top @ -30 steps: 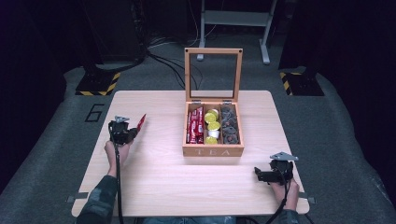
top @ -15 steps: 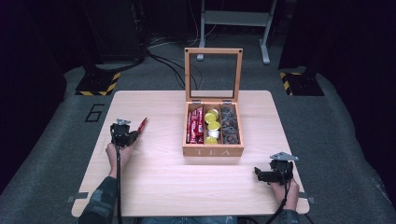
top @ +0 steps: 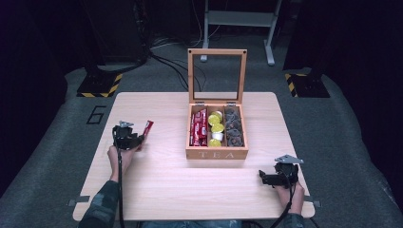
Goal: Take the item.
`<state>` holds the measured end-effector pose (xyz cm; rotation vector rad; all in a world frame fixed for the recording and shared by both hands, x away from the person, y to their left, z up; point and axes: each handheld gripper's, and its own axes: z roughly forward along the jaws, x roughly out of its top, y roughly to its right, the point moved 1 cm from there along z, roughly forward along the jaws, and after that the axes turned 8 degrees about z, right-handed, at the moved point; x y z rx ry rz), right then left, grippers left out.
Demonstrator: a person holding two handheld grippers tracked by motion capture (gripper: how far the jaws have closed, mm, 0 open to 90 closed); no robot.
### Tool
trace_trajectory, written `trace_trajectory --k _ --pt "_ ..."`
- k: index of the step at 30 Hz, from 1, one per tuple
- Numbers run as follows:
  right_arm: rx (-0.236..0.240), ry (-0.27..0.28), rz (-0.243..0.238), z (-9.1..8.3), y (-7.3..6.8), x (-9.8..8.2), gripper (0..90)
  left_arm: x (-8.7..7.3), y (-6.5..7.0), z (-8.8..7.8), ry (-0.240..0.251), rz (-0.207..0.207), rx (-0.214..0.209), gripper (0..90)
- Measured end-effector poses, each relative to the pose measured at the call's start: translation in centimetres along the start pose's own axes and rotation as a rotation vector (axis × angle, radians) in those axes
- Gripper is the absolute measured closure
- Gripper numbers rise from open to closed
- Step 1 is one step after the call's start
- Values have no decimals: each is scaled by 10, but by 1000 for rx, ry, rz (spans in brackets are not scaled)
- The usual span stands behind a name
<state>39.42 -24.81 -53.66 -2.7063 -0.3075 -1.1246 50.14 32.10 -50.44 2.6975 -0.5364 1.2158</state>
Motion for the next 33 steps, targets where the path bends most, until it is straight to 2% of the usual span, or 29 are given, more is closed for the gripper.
trace_trajectory --k 3,7,10,12,16,17,21,24,27,33 --pt "-1 1 -1 0 0 0 16 3 3 -7 11 10 -10 421" --pt "0 0 0 0 0 0 16 6 6 -16 20 26 -26 271" --pt "0 0 0 0 0 0 16 8 8 -25 32 37 -23 181" --pt "0 0 0 0 0 0 16 7 11 -32 48 61 -5 155" --pt "0 1 -1 0 0 0 17 4 14 -42 62 82 -4 130" --pt "0 1 -1 0 0 0 17 3 14 -46 51 91 -9 118" --pt "0 0 0 0 0 0 17 0 14 -58 60 84 -18 71" --pt "0 0 0 0 0 0 17 -4 14 -71 75 105 -3 67" --pt "0 0 0 0 0 0 17 -11 14 -80 83 115 -2 64" --pt "-1 0 0 0 0 0 17 -29 10 -93 97 108 9 67"
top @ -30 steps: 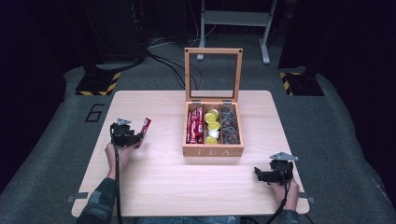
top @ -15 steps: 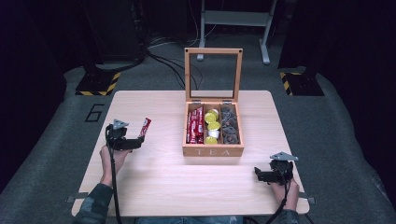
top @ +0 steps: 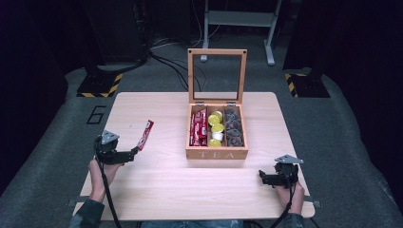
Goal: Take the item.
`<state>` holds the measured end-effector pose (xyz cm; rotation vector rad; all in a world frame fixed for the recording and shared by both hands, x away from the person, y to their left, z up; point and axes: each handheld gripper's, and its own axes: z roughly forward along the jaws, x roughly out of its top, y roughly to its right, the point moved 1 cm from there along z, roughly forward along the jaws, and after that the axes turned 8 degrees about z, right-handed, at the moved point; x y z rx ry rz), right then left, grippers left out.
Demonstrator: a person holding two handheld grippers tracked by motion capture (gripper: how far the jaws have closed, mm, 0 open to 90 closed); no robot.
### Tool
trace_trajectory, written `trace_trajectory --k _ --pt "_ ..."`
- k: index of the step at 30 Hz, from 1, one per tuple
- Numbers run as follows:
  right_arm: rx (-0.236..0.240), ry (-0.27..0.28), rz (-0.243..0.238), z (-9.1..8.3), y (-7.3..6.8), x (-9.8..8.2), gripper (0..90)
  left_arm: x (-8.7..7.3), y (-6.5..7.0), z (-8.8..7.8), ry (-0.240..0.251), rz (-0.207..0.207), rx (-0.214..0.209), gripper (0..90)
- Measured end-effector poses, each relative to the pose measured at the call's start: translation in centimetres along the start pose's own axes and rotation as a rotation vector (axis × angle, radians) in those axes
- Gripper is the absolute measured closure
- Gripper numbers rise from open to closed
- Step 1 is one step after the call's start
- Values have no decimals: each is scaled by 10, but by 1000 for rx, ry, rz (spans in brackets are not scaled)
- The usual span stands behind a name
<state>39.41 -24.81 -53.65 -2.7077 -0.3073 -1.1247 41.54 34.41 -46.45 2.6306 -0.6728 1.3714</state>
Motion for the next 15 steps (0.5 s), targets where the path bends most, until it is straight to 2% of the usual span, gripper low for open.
trace_trajectory --k 7,15 --pt "1 0 2 0 0 0 17 -23 -4 -15 -2 -10 25 67" --pt "-1 1 3 0 0 0 17 -51 -7 -21 -48 -13 32 62"
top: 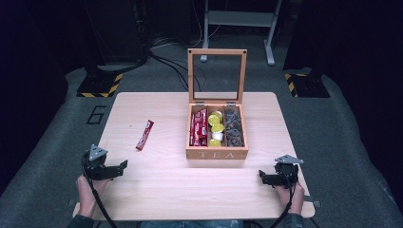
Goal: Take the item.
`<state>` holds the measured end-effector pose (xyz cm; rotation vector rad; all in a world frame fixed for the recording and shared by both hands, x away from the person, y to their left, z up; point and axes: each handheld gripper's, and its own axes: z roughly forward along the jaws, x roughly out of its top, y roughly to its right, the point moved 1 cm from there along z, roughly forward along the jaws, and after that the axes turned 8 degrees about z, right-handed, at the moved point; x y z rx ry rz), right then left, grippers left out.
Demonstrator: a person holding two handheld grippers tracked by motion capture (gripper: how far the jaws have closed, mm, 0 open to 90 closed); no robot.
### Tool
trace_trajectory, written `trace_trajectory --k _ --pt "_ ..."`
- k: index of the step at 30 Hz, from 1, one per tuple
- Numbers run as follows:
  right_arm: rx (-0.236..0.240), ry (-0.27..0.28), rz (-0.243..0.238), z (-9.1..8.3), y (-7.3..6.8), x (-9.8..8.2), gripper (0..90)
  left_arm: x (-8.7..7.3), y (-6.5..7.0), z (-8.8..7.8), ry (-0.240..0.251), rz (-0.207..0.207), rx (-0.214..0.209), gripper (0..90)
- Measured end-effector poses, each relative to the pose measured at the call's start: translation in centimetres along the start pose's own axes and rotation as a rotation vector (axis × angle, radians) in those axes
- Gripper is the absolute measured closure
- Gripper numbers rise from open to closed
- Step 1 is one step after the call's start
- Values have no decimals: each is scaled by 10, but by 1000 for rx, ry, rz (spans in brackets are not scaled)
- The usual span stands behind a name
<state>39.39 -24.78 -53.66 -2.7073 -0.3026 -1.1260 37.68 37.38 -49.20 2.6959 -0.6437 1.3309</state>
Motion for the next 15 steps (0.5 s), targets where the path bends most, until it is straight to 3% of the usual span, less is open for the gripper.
trace_trajectory --k 7,15 --pt "-1 1 1 0 0 0 17 -23 -1 3 -51 1 1 61" --pt "-1 1 2 0 0 0 17 -44 -3 8 -77 -18 -5 54"
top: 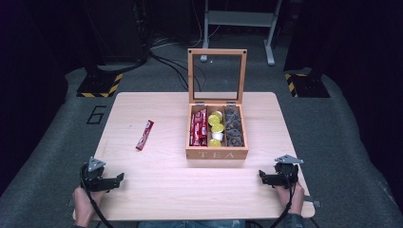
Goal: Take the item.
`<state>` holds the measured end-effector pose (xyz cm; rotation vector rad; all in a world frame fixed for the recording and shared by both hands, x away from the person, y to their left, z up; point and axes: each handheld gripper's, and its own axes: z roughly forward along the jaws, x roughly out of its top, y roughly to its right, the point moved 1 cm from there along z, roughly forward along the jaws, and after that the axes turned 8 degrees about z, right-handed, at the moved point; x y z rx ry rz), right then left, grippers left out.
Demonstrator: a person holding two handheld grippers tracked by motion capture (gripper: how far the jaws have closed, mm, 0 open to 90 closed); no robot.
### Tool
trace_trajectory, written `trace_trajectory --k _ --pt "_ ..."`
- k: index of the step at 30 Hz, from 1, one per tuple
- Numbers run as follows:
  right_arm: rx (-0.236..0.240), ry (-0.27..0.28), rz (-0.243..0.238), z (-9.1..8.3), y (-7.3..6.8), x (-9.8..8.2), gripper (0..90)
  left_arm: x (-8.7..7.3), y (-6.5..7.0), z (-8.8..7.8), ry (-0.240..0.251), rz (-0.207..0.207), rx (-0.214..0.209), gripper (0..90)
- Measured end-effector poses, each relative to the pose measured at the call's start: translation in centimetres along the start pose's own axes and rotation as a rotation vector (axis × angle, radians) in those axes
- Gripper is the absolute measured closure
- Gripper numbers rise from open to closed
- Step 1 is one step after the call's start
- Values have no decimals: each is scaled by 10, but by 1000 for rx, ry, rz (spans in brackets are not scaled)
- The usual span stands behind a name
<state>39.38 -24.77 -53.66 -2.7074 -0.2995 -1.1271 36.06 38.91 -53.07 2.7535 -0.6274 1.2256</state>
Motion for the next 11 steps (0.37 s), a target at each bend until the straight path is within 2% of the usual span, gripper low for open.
trace_trajectory --k 3,9,11 --pt "0 0 0 0 0 0 16 -5 1 3 1 -11 2 51" --pt "-6 -1 3 0 -1 0 10 -7 1 4 -1 -6 -1 43" --pt "-15 -1 20 1 -2 0 1 -7 0 5 7 -3 3 44"
